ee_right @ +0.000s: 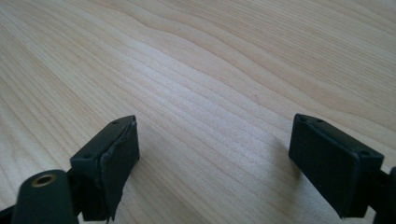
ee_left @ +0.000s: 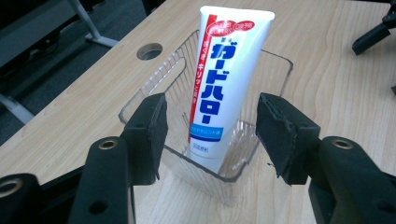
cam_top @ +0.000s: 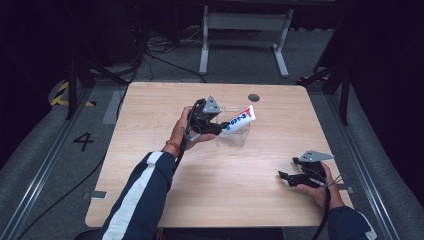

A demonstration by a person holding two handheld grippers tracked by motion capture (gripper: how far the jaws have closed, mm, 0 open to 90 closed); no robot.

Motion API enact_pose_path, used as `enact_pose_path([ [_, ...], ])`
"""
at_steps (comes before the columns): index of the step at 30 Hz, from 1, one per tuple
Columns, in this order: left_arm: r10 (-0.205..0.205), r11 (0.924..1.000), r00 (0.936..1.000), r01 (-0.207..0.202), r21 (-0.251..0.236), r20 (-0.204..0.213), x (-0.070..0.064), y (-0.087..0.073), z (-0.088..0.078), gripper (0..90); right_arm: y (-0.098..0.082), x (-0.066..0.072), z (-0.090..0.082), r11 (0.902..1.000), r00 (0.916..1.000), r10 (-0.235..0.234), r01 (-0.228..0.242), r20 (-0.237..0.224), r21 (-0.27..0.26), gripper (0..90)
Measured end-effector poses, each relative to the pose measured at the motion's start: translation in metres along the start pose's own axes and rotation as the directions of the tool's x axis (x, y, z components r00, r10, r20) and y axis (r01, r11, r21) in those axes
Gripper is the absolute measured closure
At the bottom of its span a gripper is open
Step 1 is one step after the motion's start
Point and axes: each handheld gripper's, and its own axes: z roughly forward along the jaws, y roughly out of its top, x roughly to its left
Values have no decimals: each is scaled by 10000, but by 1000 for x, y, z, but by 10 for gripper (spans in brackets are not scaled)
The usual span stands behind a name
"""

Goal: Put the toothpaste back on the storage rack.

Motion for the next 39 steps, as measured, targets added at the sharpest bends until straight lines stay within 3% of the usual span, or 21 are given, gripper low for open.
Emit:
enact_pose_path([
  [14, 493, 9974, 9986, -482, 542, -202, -3, -13, -23, 404, 0, 0, 0, 10000, 10000, -3, 3, 14, -2, 164],
  [39, 602, 9841, 9966, -497, 1706, -571, 3, -71, -61, 358, 0, 0, 0, 10000, 10000, -2, 2, 14, -1, 163],
])
